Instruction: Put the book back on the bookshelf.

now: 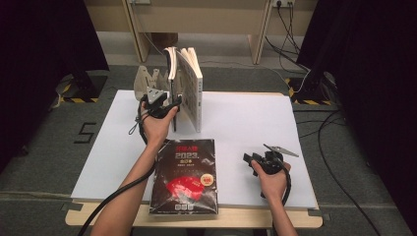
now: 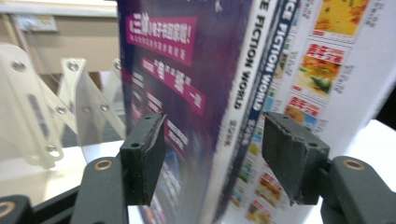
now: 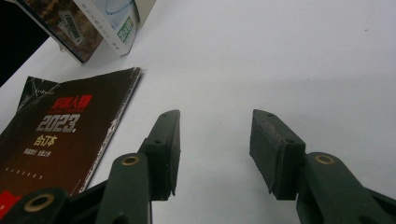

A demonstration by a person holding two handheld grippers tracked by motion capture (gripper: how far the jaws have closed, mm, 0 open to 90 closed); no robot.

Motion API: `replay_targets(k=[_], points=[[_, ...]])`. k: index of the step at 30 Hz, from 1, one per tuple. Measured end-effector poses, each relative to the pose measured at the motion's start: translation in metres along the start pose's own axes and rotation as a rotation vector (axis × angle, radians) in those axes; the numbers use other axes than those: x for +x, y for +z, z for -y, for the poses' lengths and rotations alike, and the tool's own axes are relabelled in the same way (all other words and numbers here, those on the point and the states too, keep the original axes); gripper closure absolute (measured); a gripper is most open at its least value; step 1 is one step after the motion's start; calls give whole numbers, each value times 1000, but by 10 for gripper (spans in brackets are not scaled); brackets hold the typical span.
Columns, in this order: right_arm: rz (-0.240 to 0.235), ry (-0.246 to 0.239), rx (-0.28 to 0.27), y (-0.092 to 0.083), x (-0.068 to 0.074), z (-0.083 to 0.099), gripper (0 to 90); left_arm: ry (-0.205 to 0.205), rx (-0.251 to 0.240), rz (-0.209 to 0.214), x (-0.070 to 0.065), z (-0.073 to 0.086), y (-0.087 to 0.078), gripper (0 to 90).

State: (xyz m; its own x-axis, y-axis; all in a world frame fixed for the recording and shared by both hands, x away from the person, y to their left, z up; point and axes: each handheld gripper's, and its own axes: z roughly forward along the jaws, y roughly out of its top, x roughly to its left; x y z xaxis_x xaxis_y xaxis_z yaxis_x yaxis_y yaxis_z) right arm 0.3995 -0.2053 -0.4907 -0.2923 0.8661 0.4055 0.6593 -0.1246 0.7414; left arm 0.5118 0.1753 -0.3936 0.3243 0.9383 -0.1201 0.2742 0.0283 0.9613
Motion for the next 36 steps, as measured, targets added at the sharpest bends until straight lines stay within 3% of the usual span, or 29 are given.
replay_targets(k=[17,21,31,36], points=[[-5,5,5,-1,2,0,538,59,46,2,2,13,-17,339],[-5,-3,2,0,2,0,538,42,71,15,6,20,-24,340],[-7,8,12,1,5,0,537,77,146,30,11,39,-39,343],[-10,-4,22,3,8,0,536,70,202,33,19,54,-48,348]])
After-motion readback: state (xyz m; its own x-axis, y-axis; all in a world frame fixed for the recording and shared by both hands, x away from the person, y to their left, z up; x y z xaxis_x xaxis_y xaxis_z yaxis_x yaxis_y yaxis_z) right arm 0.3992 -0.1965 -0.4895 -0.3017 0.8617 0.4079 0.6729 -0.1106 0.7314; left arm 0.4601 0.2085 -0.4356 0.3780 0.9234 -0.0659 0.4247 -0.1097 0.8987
